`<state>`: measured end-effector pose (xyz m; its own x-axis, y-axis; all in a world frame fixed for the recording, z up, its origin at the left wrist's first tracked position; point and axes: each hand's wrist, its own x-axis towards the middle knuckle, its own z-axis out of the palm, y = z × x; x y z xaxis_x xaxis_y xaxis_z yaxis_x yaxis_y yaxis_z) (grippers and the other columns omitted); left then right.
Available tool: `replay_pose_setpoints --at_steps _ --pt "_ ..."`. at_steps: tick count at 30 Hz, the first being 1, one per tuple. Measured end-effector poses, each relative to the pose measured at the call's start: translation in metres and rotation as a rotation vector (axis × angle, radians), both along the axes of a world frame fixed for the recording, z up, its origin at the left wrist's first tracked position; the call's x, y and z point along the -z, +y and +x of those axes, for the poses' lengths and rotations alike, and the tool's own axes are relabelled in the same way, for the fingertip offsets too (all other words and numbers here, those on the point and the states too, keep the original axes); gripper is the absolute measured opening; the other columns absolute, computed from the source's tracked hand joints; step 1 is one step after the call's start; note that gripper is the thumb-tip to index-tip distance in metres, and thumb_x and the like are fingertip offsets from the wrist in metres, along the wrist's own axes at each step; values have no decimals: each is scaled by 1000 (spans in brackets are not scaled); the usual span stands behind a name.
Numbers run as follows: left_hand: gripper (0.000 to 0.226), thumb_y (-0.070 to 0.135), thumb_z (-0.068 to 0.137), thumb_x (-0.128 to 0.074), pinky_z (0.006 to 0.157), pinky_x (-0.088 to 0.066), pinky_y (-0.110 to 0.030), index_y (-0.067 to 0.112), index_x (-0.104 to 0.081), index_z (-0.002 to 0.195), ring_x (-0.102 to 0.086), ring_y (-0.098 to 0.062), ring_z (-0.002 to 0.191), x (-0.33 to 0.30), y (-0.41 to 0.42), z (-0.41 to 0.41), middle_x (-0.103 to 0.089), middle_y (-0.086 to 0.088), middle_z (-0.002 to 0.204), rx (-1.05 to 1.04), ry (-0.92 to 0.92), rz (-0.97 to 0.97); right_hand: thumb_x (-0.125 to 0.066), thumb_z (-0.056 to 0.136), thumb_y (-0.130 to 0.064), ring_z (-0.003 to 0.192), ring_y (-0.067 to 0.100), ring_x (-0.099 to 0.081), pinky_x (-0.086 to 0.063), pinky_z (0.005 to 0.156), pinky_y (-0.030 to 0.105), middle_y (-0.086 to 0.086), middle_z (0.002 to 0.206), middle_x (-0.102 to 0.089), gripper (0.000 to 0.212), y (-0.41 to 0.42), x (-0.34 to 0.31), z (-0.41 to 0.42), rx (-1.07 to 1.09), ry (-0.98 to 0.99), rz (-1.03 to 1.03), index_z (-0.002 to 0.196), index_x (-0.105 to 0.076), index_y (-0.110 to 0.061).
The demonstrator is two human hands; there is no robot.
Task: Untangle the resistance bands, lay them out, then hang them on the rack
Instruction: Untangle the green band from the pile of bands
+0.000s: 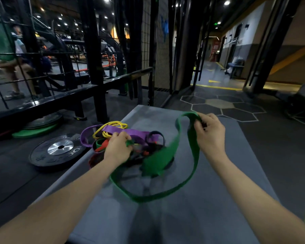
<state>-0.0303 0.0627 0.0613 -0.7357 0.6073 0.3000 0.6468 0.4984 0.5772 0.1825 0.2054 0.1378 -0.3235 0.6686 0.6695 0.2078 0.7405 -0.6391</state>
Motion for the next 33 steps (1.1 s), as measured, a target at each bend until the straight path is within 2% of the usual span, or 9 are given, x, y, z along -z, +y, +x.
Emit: replay_pose_setpoints --at_steps 3,6,8,11,15,19,23,28,33 --pt "28 17 79 -70 88 -45 -35 10 -58 103 -55 -30 98 12 0 6 -53 -9 101 78 -39 -74 -51 88 0 74 29 -55 -44 70 31 20 81 -60 18 5 23 11 -11 -214 -22 88 -68 5" --pt "13 13 84 -66 76 -41 -22 8 -62 95 -60 -26 88 21 -6 21 -59 -7 89 191 -186 0 -48 87 1 76 38 -62 -53 67 47 23 82 -66 19 8 55 12 -23 -411 -82 85 -66 8" --pt "22 16 88 -62 86 -42 -20 8 -61 108 -60 -22 100 27 -11 36 -61 -8 104 337 -217 -44 -48 89 2 72 40 -62 -52 64 48 25 84 -67 20 8 67 9 -13 -421 -119 89 -67 9" --pt "56 39 83 -65 106 -34 -27 19 -47 132 -46 -15 125 40 -15 60 -49 -2 134 622 -159 -298 -48 90 1 65 33 -59 -47 56 33 24 79 -66 20 7 66 2 10 -356 -185 85 -65 10" --pt "80 56 73 -67 117 -8 -38 31 -33 140 -26 -14 137 53 -16 77 -37 3 145 742 143 -699 -46 89 2 55 14 -50 -33 40 11 12 72 -63 24 13 52 1 57 -207 -328 83 -69 -1" --pt "42 51 76 -64 97 -25 -29 34 -53 113 -44 -15 116 54 -14 77 -52 7 116 644 388 -497 -49 91 -1 82 29 -64 -46 67 23 14 94 -68 24 18 56 14 86 -330 -375 104 -69 1" --pt "25 41 75 -71 91 -35 -31 26 -65 94 -44 -15 101 43 -13 71 -47 5 100 564 196 -249 -56 89 -3 117 28 -56 -42 96 29 15 126 -60 32 14 59 22 -23 -494 -411 121 -60 -1" --pt "16 12 76 -74 77 -30 -4 9 -63 88 -43 -6 80 -12 -1 72 -40 9 85 540 -119 113 -60 89 -18 106 20 -61 -43 91 22 8 113 -67 24 -16 24 13 -219 -322 -227 110 -69 -8" --pt "10 1 88 -57 68 -40 -9 9 -51 86 -47 6 64 -70 -1 81 -48 1 75 623 -386 345 -52 91 -40 112 17 -51 -39 95 29 6 120 -58 45 -45 -2 0 -404 -439 10 128 -54 -12"
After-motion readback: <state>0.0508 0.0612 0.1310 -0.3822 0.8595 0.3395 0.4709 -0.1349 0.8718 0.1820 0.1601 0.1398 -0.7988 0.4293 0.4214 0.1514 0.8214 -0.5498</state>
